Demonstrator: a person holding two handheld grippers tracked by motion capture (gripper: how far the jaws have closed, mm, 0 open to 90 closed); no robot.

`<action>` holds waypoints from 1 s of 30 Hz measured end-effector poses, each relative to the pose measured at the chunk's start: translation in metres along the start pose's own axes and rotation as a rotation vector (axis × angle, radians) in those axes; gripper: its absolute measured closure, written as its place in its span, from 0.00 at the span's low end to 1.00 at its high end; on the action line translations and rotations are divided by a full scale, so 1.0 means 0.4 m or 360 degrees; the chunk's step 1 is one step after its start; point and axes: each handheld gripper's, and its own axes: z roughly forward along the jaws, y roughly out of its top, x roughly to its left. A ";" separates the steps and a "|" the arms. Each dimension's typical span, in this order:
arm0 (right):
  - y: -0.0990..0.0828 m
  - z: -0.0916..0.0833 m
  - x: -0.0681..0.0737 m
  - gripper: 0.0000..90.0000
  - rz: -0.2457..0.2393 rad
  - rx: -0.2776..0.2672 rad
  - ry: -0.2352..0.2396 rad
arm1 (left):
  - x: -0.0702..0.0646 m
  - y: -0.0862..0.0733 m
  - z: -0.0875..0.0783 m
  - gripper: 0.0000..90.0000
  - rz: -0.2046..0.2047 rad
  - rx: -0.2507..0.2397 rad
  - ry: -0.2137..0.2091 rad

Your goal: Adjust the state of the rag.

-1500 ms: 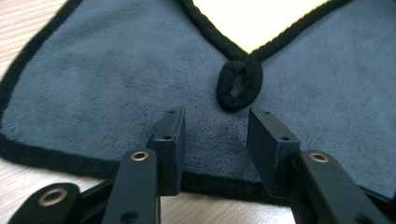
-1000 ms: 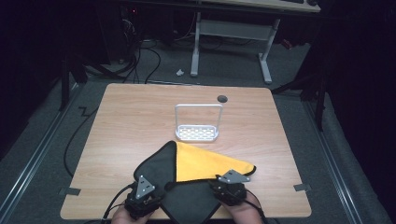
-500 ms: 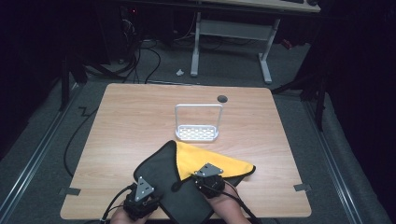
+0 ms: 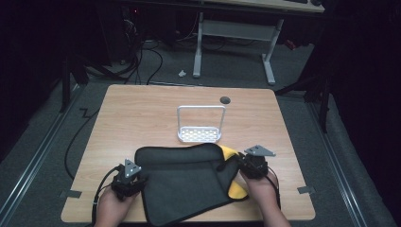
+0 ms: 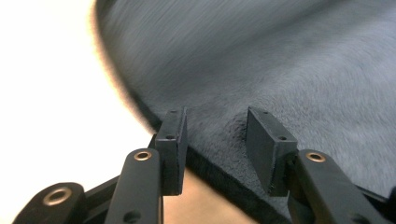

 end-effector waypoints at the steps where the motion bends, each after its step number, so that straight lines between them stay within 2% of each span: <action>1: 0.001 0.014 -0.017 0.86 0.0014 0.0022 -0.0026 | 0.005 0.004 0.004 0.66 -0.0008 0.0000 0.0011; 3: 0.002 0.032 -0.042 0.83 0.0009 0.0044 -0.0147 | 0.014 0.008 0.010 0.67 -0.0032 -0.0004 0.0026; 5: 0.006 0.029 -0.062 0.77 0.0052 0.0042 -0.0173 | 0.017 0.007 0.009 0.67 -0.0054 -0.0002 0.0013; 7: 0.008 0.005 -0.058 0.78 0.0056 -0.0003 -0.0131 | 0.011 0.003 0.004 0.67 -0.0036 -0.0009 0.0007; 10: -0.006 -0.029 -0.010 0.79 -0.0043 -0.0030 -0.0055 | -0.003 -0.002 -0.005 0.64 -0.0009 -0.0031 -0.0032; 12: -0.026 -0.029 0.021 0.80 -0.0098 0.0001 -0.0007 | -0.012 -0.004 -0.004 0.63 0.0002 -0.0031 -0.0061; 14: -0.053 -0.012 0.036 0.81 -0.0139 0.0083 -0.0018 | -0.019 -0.008 -0.002 0.62 0.0018 -0.0034 -0.0063; 16: -0.082 -0.001 0.034 0.82 -0.0129 0.0157 -0.0012 | -0.024 -0.012 -0.007 0.62 0.0023 -0.0024 -0.0081; 17: -0.097 -0.009 0.032 0.82 -0.0119 0.0136 -0.0009 | -0.028 -0.014 -0.011 0.62 0.0022 -0.0020 -0.0103; 18: -0.107 -0.021 0.030 0.82 -0.0100 0.0136 -0.0002 | -0.033 -0.016 -0.015 0.62 0.0033 -0.0011 -0.0119; 21: -0.145 -0.071 0.033 0.82 -0.0113 0.0156 -0.0001 | -0.049 -0.025 -0.027 0.62 0.0066 -0.0002 -0.0153; 24: -0.183 -0.116 0.031 0.82 -0.0101 0.0150 0.0004 | -0.057 -0.029 -0.026 0.62 0.0083 -0.0024 -0.0176; 27: -0.202 -0.134 0.025 0.81 -0.0091 0.0130 -0.0004 | -0.056 -0.019 -0.011 0.62 0.0069 -0.0042 -0.0180; 30: -0.198 -0.125 0.018 0.81 -0.0088 0.0113 -0.0011 | -0.048 -0.006 0.004 0.63 0.0059 -0.0048 -0.0173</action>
